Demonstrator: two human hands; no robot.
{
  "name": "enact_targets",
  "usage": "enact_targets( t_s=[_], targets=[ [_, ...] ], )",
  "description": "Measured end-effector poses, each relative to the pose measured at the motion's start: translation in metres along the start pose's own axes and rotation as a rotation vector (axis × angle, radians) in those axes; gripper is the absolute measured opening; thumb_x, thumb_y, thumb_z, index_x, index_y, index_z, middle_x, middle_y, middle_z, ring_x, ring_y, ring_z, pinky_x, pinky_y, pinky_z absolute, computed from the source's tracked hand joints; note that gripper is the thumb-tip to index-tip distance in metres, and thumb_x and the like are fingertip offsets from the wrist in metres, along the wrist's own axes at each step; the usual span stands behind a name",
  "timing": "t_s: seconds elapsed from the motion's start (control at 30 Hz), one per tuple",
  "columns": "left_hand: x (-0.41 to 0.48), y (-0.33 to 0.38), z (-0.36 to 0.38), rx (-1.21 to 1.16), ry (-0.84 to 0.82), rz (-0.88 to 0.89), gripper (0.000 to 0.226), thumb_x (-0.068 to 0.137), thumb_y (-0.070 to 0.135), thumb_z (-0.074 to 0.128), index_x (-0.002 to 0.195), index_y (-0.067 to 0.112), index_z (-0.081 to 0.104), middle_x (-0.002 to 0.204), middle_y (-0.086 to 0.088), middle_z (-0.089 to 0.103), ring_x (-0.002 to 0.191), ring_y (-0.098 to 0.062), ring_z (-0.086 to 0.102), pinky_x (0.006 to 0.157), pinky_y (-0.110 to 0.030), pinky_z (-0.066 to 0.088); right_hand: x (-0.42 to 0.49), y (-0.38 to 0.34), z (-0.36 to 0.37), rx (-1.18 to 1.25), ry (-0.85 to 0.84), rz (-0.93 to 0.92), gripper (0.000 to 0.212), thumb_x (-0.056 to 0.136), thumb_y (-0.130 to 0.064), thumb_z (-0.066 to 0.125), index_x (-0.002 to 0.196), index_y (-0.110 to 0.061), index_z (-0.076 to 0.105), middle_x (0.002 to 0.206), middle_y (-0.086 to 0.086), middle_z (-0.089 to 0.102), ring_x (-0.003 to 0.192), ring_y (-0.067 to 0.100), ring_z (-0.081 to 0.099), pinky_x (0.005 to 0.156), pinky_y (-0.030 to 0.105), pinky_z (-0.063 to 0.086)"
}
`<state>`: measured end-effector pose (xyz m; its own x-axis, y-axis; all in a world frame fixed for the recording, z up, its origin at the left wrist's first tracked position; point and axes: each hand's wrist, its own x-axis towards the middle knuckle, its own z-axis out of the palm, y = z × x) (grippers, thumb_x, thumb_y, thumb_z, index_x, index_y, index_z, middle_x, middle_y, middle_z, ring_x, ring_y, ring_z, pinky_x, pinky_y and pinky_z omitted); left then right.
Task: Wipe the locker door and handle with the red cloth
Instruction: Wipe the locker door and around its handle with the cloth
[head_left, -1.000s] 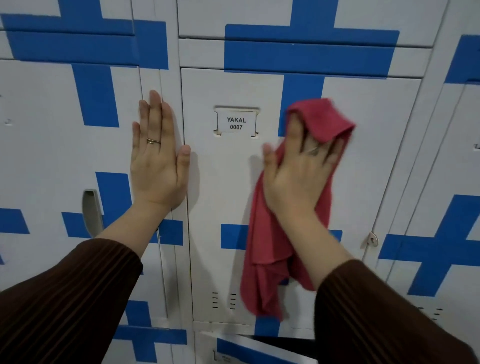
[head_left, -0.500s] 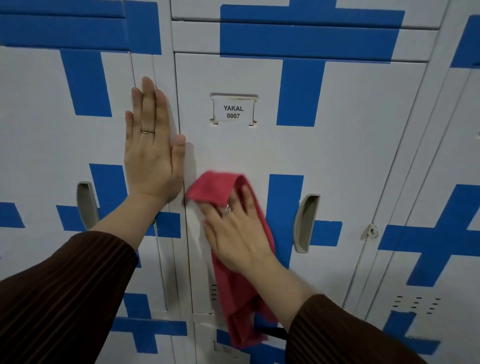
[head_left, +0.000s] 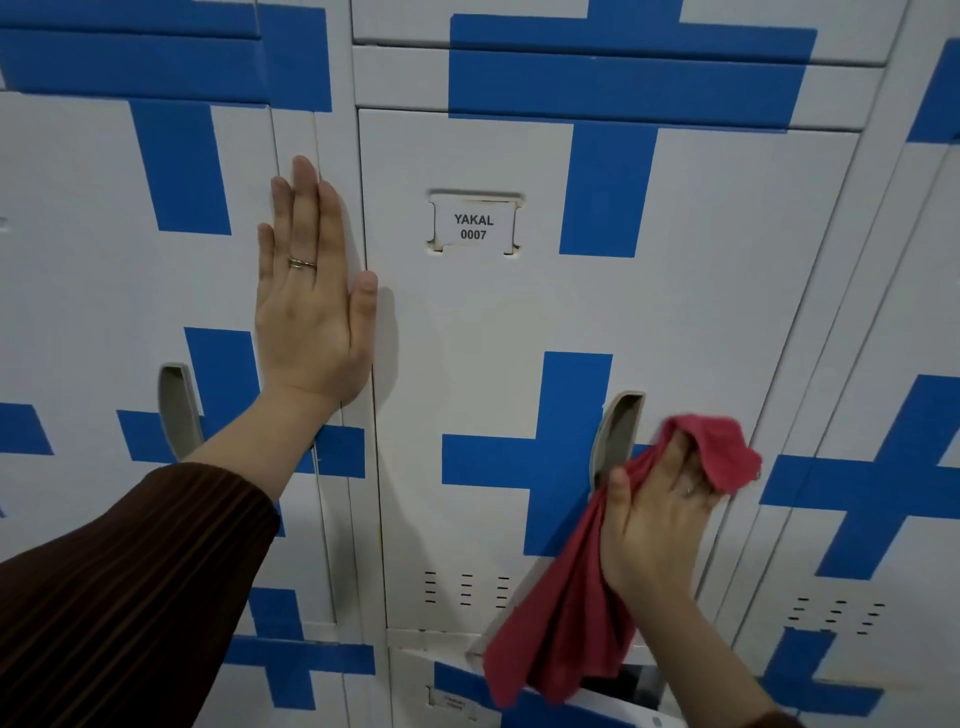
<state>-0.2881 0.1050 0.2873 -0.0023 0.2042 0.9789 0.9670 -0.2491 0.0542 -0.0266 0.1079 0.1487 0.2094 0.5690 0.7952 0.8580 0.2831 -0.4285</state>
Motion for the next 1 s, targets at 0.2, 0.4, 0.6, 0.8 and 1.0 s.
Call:
enact_targets(
  t_s=[0.2,0.4,0.6,0.8,1.0],
  targets=[
    [0.000,0.001,0.000,0.008,-0.001,0.003,0.060,0.097,0.031,0.017,0.145,-0.004,0.011,0.152,-0.026,0.009,0.142,-0.035,0.003,0.117,-0.037,-0.001,0.036,-0.016,-0.010,0.130,0.143,0.096,0.077,0.092,-0.056,0.005,0.142,0.001,0.015,0.144,0.030,0.021,0.132,0.041,0.013,0.107,0.054,0.004],
    [0.000,0.000,0.001,0.008,0.005,0.004,0.060,0.097,0.031,0.018,0.145,-0.004,0.011,0.152,-0.027,0.010,0.142,-0.035,0.004,0.117,-0.037,-0.002,0.019,0.000,-0.005,0.080,0.063,0.008,0.067,0.094,-0.053,0.008,0.141,-0.006,0.015,0.141,0.030,0.028,0.131,0.039,0.017,0.107,0.054,0.008],
    [0.001,0.000,0.001,0.003,0.007,0.005,0.061,0.097,0.032,0.017,0.145,-0.005,0.012,0.152,-0.027,0.010,0.141,-0.036,0.004,0.117,-0.037,-0.001,-0.040,0.004,0.009,0.177,-0.107,-0.019,0.050,0.088,-0.030,0.028,0.134,-0.012,0.020,0.125,0.029,0.041,0.111,0.030,0.029,0.093,0.058,0.034],
    [0.000,0.001,0.001,-0.001,0.003,0.000,0.061,0.097,0.033,0.016,0.145,-0.004,0.011,0.152,-0.027,0.010,0.141,-0.036,0.004,0.117,-0.037,-0.001,-0.011,-0.002,-0.012,0.275,-0.172,-0.258,0.054,0.081,-0.017,0.031,0.134,-0.014,0.025,0.107,0.021,0.049,0.087,0.023,0.039,0.070,0.043,0.045],
    [0.001,0.000,0.001,-0.007,0.003,0.006,0.061,0.097,0.034,0.016,0.145,-0.005,0.012,0.151,-0.028,0.011,0.141,-0.037,0.004,0.117,-0.038,0.000,0.019,-0.067,-0.051,0.429,0.031,-0.388,0.056,0.077,-0.011,0.033,0.131,-0.012,0.019,0.108,0.012,0.039,0.087,0.013,0.034,0.076,0.025,0.036]
  ],
)
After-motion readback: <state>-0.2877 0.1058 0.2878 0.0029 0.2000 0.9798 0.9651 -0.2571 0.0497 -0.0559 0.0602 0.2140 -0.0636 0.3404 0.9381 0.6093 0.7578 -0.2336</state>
